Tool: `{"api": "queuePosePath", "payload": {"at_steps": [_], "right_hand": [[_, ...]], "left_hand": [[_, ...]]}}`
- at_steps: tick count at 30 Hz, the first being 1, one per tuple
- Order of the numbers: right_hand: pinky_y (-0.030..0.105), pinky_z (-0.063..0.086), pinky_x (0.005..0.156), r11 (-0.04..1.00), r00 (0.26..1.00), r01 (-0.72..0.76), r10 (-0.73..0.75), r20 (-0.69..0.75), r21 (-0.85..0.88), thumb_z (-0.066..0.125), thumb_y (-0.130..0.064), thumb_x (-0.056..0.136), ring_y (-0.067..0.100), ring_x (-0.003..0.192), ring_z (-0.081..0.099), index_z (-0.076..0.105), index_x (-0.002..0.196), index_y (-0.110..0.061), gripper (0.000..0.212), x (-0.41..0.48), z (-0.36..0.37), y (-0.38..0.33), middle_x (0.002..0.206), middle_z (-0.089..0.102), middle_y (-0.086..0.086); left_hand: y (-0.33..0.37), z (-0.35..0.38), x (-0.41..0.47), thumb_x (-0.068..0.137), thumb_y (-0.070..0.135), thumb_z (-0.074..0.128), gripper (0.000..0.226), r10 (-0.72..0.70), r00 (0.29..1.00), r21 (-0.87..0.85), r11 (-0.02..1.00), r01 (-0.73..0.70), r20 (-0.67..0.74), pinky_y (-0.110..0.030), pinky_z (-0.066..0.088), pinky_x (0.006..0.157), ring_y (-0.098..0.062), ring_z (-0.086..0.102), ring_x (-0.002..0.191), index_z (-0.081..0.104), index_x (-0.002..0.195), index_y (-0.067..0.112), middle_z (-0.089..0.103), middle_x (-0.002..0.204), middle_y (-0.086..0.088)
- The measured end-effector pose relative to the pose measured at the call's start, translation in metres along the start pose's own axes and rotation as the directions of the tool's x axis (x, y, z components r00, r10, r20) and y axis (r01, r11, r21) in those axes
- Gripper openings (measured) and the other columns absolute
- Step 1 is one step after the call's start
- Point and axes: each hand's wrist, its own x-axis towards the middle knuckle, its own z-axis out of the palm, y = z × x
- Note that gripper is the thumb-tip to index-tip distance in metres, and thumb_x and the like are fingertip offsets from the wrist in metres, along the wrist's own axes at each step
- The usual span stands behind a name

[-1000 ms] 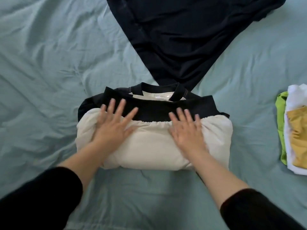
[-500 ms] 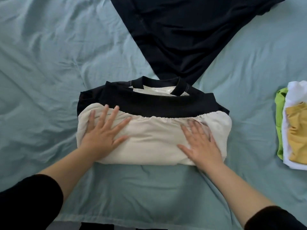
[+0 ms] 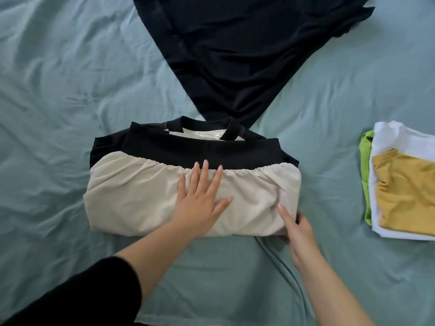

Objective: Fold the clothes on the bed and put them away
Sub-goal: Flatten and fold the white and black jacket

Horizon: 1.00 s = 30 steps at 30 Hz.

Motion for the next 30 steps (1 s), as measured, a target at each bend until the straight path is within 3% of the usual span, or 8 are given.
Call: {"api": "queuePosePath", "payload": {"at_steps": [4, 13, 15, 17, 22, 24, 26, 30], "right_hand": [[0.042, 0.052, 0.091, 0.968, 0.993, -0.120, 0.114, 0.036, 0.218, 0.076, -0.042, 0.073, 0.014, 0.097, 0.066, 0.062, 0.105, -0.022, 0.040, 0.016, 0.002, -0.004, 0.112, 0.069, -0.003], [0.033, 0.059, 0.071, 0.926, 0.977, -0.022, -0.060, 0.205, 0.377, 0.080, -0.024, 0.059, 0.020, 0.089, 0.073, 0.062, 0.113, -0.010, 0.058, -0.049, 0.043, -0.043, 0.099, 0.075, 0.004], [0.027, 0.057, 0.066, 0.951, 0.962, 0.068, -0.143, 0.231, 0.302, 0.081, -0.019, 0.064, 0.014, 0.080, 0.073, 0.063, 0.104, -0.014, 0.045, -0.073, 0.062, -0.048, 0.089, 0.076, -0.001], [0.018, 0.051, 0.053, 0.958, 0.942, 0.163, -0.222, 0.252, 0.234, 0.078, -0.009, 0.075, 0.004, 0.064, 0.069, 0.062, 0.095, -0.020, 0.028, -0.093, 0.083, -0.049, 0.075, 0.074, -0.009], [0.016, 0.049, 0.069, 0.923, 0.878, 0.362, -0.384, 0.285, 0.126, 0.071, -0.020, 0.084, -0.001, 0.080, 0.065, 0.060, 0.121, -0.035, 0.041, -0.130, 0.144, -0.045, 0.091, 0.069, -0.023], [0.014, 0.044, 0.077, 0.910, 0.872, 0.415, -0.401, 0.282, 0.010, 0.066, -0.030, 0.087, -0.010, 0.084, 0.060, 0.041, 0.138, -0.047, 0.059, -0.143, 0.172, -0.044, 0.090, 0.062, -0.039], [0.013, 0.046, 0.073, 0.865, 0.855, 0.485, -0.436, 0.282, -0.132, 0.059, -0.033, 0.088, -0.013, 0.082, 0.059, 0.026, 0.142, -0.054, 0.067, -0.155, 0.200, -0.043, 0.084, 0.059, -0.046], [0.033, 0.049, 0.084, 0.754, 0.831, 0.535, -0.389, 0.398, -0.381, 0.051, -0.024, 0.086, 0.016, 0.104, 0.062, 0.006, 0.146, -0.054, 0.080, -0.165, 0.258, -0.030, 0.120, 0.064, -0.012]], "left_hand": [[0.001, 0.005, 0.055, 0.086, 0.075, 0.002, 0.079, -0.078, 0.995, -0.103, 0.991, 0.085, 0.069, -0.042, -0.023, 0.109, -0.015, -0.026, 0.144, -0.014, 0.151, 0.033, -0.020, 0.160, 0.001], [-0.012, -0.014, 0.083, 0.102, 0.044, 0.018, 0.049, -0.141, 0.963, -0.452, 0.861, 0.234, 0.229, -0.038, -0.011, 0.117, -0.007, -0.006, 0.148, 0.019, 0.151, 0.040, 0.005, 0.162, 0.010], [-0.017, -0.030, 0.083, 0.102, 0.042, 0.025, 0.044, -0.162, 0.957, -0.677, 0.679, 0.285, 0.241, -0.035, 0.001, 0.121, -0.005, 0.010, 0.147, 0.038, 0.144, 0.039, 0.024, 0.157, 0.015], [-0.021, -0.048, 0.080, 0.097, 0.046, 0.038, 0.036, -0.226, 0.920, -0.850, 0.360, 0.385, 0.321, -0.028, 0.026, 0.114, -0.006, 0.035, 0.137, 0.058, 0.127, 0.041, 0.052, 0.137, 0.021], [-0.051, -0.088, 0.069, 0.093, 0.044, 0.056, 0.031, -0.170, 0.849, -0.860, -0.212, 0.464, 0.501, -0.031, 0.053, 0.089, -0.017, 0.067, 0.096, 0.075, 0.090, 0.019, 0.073, 0.092, 0.001], [-0.074, -0.103, 0.045, 0.097, 0.048, 0.046, 0.043, -0.064, 0.878, -0.850, -0.293, 0.438, 0.474, -0.027, 0.055, 0.078, -0.014, 0.069, 0.088, 0.075, 0.086, 0.020, 0.073, 0.088, 0.000], [-0.101, -0.113, 0.018, 0.096, 0.057, 0.042, 0.051, -0.106, 0.883, -0.862, -0.296, 0.412, 0.458, -0.034, 0.054, 0.091, -0.021, 0.069, 0.103, 0.074, 0.104, 0.018, 0.073, 0.106, -0.007], [-0.146, -0.120, -0.017, 0.088, 0.068, 0.044, 0.067, -0.332, 0.799, -0.862, -0.264, 0.432, 0.502, -0.047, 0.043, 0.106, -0.032, 0.060, 0.117, 0.055, 0.133, 0.020, 0.063, 0.126, -0.016]]}}
